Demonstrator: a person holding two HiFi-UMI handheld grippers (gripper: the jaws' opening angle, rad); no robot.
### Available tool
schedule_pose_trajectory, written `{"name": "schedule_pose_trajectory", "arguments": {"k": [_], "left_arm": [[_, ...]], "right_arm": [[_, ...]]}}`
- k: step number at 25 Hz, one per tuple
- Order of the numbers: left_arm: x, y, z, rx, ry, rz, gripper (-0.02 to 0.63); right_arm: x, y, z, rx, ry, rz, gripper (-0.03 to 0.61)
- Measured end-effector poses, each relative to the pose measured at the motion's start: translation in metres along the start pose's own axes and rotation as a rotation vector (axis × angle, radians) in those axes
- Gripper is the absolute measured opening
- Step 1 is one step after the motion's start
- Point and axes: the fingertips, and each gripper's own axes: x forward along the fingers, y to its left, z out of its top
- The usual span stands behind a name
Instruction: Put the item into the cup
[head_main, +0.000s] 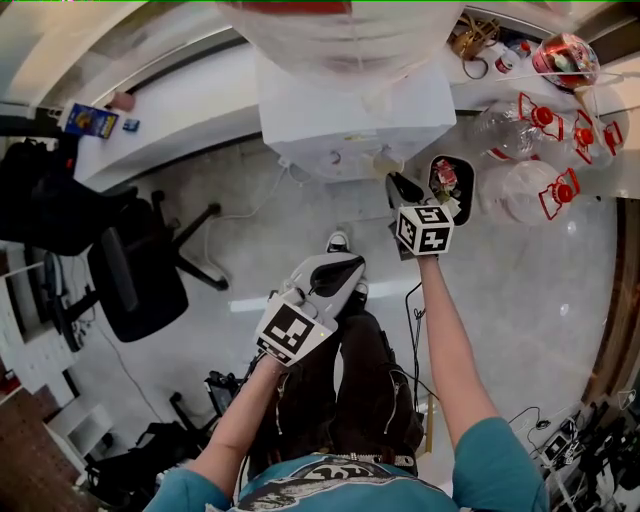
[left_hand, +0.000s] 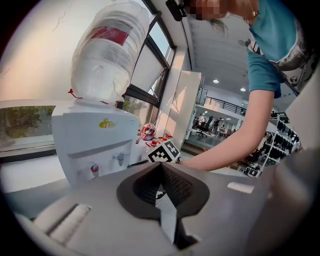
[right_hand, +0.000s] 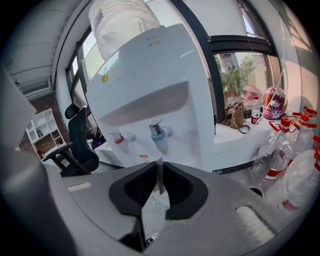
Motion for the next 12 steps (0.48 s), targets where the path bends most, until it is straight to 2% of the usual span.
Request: {"name": "schedule_pose_trajectory", "arguments": {"k": [12], "left_arm": [[-0.003, 0.009, -0.015, -0.022, 0.023, 0.016, 0.002]], "right_arm": [[0.035, -0.019, -0.010, -0.007, 0.047, -0.013, 0.041]]}}
